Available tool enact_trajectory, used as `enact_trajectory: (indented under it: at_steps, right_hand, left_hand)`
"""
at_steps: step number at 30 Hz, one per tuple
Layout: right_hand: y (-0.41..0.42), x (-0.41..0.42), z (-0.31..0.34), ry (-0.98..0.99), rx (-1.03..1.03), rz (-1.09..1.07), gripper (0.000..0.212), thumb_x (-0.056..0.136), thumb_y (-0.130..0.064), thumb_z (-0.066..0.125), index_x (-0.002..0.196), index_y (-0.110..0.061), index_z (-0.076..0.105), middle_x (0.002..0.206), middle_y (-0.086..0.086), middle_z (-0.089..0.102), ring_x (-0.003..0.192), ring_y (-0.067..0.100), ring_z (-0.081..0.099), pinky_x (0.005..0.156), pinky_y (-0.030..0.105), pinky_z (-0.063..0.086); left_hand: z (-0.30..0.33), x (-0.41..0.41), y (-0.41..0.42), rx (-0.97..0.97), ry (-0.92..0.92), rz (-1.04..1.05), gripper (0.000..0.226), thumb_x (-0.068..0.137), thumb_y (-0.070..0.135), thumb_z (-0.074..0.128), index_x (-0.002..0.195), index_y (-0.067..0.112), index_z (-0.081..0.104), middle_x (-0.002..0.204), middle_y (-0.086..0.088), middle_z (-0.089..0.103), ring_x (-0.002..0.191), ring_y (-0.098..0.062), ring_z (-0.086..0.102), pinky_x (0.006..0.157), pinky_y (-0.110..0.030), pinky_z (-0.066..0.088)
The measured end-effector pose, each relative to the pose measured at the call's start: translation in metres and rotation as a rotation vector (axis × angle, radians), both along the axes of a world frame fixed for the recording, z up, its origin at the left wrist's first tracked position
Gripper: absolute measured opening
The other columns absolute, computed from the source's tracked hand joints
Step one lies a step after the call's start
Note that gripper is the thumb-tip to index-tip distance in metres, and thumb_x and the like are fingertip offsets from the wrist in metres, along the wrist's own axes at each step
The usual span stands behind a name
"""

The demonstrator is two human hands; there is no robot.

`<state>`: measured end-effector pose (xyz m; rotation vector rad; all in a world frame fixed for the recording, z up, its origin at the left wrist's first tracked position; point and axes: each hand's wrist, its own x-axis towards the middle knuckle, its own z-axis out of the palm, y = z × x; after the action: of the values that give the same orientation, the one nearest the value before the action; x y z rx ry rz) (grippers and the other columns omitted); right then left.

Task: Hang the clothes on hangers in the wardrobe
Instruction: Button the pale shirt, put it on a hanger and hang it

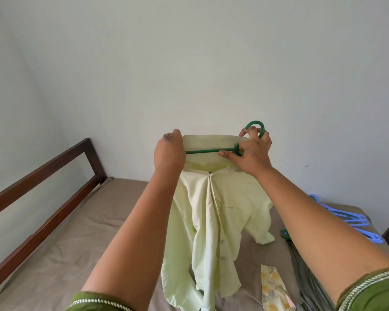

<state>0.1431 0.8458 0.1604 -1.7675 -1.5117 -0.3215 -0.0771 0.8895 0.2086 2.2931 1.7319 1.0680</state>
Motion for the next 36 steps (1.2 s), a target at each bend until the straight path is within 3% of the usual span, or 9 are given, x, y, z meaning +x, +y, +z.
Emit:
enact_trajectory:
  at_steps: [6, 9, 11, 14, 23, 26, 29, 33, 36]
  right_hand:
    - [-0.003, -0.009, 0.002, 0.052, -0.219, -0.163, 0.060, 0.075, -0.082, 0.044, 0.092, -0.027, 0.061, 0.133, -0.001, 0.033, 0.129, 0.032, 0.025, 0.109, 0.053, 0.021]
    - [-0.012, -0.030, 0.000, 0.299, 0.105, -0.174, 0.058, 0.081, -0.063, 0.060, 0.116, -0.018, 0.051, 0.126, 0.007, 0.041, 0.117, 0.030, 0.042, 0.091, 0.044, 0.041]
    - [-0.015, -0.044, -0.006, 0.040, 0.314, 0.003, 0.048, 0.086, -0.047, 0.065, 0.117, -0.012, 0.050, 0.117, 0.009, 0.049, 0.107, 0.027, 0.046, 0.087, 0.039, 0.040]
    - [-0.005, -0.059, -0.014, -0.233, 0.181, 0.310, 0.033, 0.094, -0.034, 0.051, 0.112, -0.008, 0.058, 0.103, 0.007, 0.058, 0.097, 0.026, 0.050, 0.085, 0.043, 0.047]
    - [0.010, -0.076, -0.009, -0.478, -0.121, 0.492, 0.046, 0.074, 0.010, 0.058, 0.114, -0.013, 0.060, 0.074, 0.006, 0.052, 0.072, 0.026, 0.050, 0.051, 0.035, 0.043]
    - [0.010, -0.084, -0.010, -0.470, -0.192, 0.470, 0.025, 0.074, 0.014, 0.054, 0.095, 0.004, 0.064, 0.081, 0.021, 0.061, 0.073, 0.038, 0.058, 0.056, 0.040, 0.047]
    - [0.019, -0.083, -0.008, -0.540, -0.056, 0.491, 0.040, 0.077, 0.007, 0.045, 0.109, -0.002, 0.067, 0.100, 0.018, 0.068, 0.095, 0.036, 0.060, 0.079, 0.043, 0.052]
    - [0.012, -0.079, -0.002, -0.659, -0.156, 0.499, 0.040, 0.090, 0.000, 0.046, 0.127, -0.005, 0.060, 0.128, 0.013, 0.059, 0.123, 0.030, 0.049, 0.104, 0.034, 0.040]
    - [0.012, -0.075, -0.010, -0.624, -0.191, 0.499, 0.026, 0.082, 0.001, 0.059, 0.105, 0.000, 0.070, 0.104, 0.017, 0.066, 0.102, 0.037, 0.060, 0.086, 0.038, 0.053]
  left_hand:
    - [-0.009, 0.002, -0.003, 0.165, 0.007, -0.061, 0.021, 0.078, -0.012, 0.035, 0.082, 0.008, 0.036, 0.063, 0.002, 0.029, 0.055, -0.024, 0.030, 0.045, -0.030, 0.014]
    - [-0.015, 0.005, -0.002, 0.201, -0.053, -0.087, 0.014, 0.083, -0.009, 0.040, 0.084, 0.004, 0.045, 0.071, -0.007, 0.046, 0.062, -0.031, 0.043, 0.048, -0.031, 0.027]
    - [-0.015, 0.004, -0.003, 0.226, -0.076, -0.114, 0.012, 0.085, -0.006, 0.042, 0.086, 0.003, 0.051, 0.077, -0.012, 0.054, 0.067, -0.034, 0.050, 0.053, -0.037, 0.038]
    - [-0.010, 0.004, -0.007, 0.221, -0.116, -0.154, 0.011, 0.090, 0.001, 0.045, 0.092, 0.003, 0.055, 0.079, -0.010, 0.055, 0.071, -0.030, 0.048, 0.060, -0.037, 0.038]
    - [-0.004, -0.001, -0.013, 0.199, -0.136, -0.186, 0.011, 0.093, 0.006, 0.047, 0.093, 0.003, 0.057, 0.086, -0.012, 0.059, 0.076, -0.027, 0.045, 0.069, -0.038, 0.041]
    - [0.000, 0.012, -0.024, 0.214, -0.085, -0.225, 0.008, 0.091, 0.005, 0.044, 0.090, 0.003, 0.052, 0.080, -0.012, 0.054, 0.074, -0.029, 0.046, 0.061, -0.037, 0.039]
    - [0.007, 0.005, -0.011, -0.067, -0.024, -0.281, 0.016, 0.095, 0.025, 0.053, 0.095, 0.010, 0.059, 0.075, -0.001, 0.054, 0.074, -0.022, 0.053, 0.060, -0.027, 0.037]
    - [-0.008, -0.031, -0.004, -0.517, -0.692, -0.508, 0.024, 0.094, 0.031, 0.059, 0.097, 0.010, 0.070, 0.072, 0.002, 0.056, 0.064, -0.015, 0.049, 0.062, -0.023, 0.043]
    - [-0.033, -0.046, 0.004, -0.214, -0.218, -0.386, 0.028, 0.084, 0.017, 0.059, 0.111, 0.023, 0.066, 0.108, 0.007, 0.062, 0.099, -0.014, 0.054, 0.092, -0.029, 0.043]
